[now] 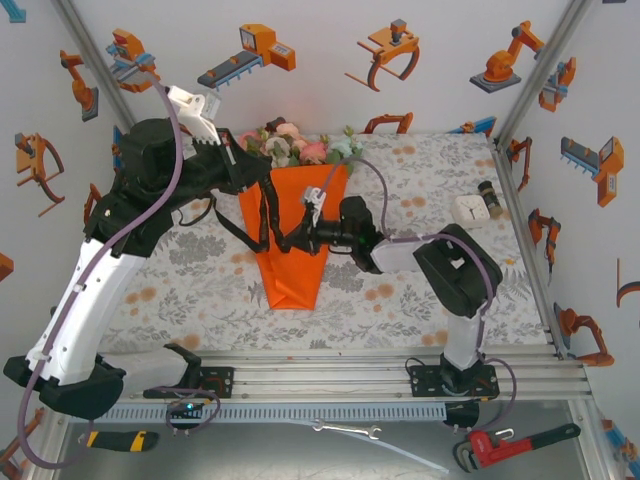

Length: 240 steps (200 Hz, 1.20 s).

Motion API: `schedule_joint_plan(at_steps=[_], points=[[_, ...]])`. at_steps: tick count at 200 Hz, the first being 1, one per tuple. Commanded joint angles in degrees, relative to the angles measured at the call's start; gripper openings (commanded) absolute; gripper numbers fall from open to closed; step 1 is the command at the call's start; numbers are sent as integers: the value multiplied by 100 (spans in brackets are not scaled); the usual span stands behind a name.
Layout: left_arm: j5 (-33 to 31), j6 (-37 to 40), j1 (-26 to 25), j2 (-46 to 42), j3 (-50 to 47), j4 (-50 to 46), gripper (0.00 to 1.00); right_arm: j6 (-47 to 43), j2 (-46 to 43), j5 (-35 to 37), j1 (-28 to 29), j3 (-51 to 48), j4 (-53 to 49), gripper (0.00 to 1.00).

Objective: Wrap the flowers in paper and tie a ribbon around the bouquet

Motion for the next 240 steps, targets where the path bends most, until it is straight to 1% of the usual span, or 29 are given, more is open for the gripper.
schedule_joint_plan(at_steps=[1, 27, 45, 56, 69, 77, 85, 91, 97, 106, 115, 126, 140, 148, 157, 170, 185, 198, 216, 240], points=[[-162, 125, -25, -179, 43, -31, 1, 145, -993, 583, -110, -343, 448, 0], [-123, 143, -19, -207, -25, 43, 2, 194, -2173, 1564, -316, -1144, 303, 0], [50, 151, -26, -198, -61, 125, 3, 155, -3051, 2388, -421, -1596, -162, 0], [185, 155, -22, -172, -83, 183, 3, -54, -3535, 2609, -448, -1655, -761, 0], [310, 165, -20, -133, -123, 251, 4, -239, -4054, 2961, -455, -1576, -1735, 0], [426, 173, -33, -105, -172, 297, 5, -348, -4347, 3315, -446, -1542, -2286, 0], [629, 145, -31, -68, -275, 357, 7, -344, -4638, 3874, -456, -1542, -2736, 0], [821, 103, -39, -37, -419, 447, 9, -233, -4835, 4428, -460, -1542, -3025, 0], [974, 52, -82, -18, -626, 614, 14, -92, -5034, 4979, -477, -1522, -3329, 0], [906, -79, -234, 12, -1040, 902, 19, 156, -5253, 5666, -575, -1440, -3776, 0], [875, -160, -448, 59, -1558, 1320, 24, 560, -5424, 6087, -786, -1279, -4324, 0], [934, -120, -796, 177, -1990, 1696, 33, 1077, -5586, 6420, -1159, -1113, -4942, 0], [762, 147, -1145, 261, -2186, 1732, 50, 1707, -5859, 6699, -1670, -1096, -5407, 0], [447, 313, -1192, 233, -2153, 1594, 57, 1958, -6036, 6761, -1954, -1145, -5534, 0], [-178, 454, -1127, 150, -2101, 1437, 61, 2164, -6120, 6792, -2239, -1187, -5677, 0], [-1286, 500, -752, 109, -1916, 1120, 64, 2468, -6099, 6770, -2575, -1203, -5930, 0], [-2124, 358, 134, 310, -1607, 618, 64, 2723, -6000, 6667, -2757, -1253, -6071, 0], [-2660, 284, 941, 570, -1561, 592, 61, 2817, -5962, 6579, -2777, -1357, -6015, 0], [-2831, 89, 1913, 1087, -1562, 806, 58, 2854, -5961, 6364, -2779, -1554, -5751, 0], [-2327, -423, 2970, 2067, -1267, 943, 57, 2762, -5923, 6244, -2782, -1594, -5682, 0]])
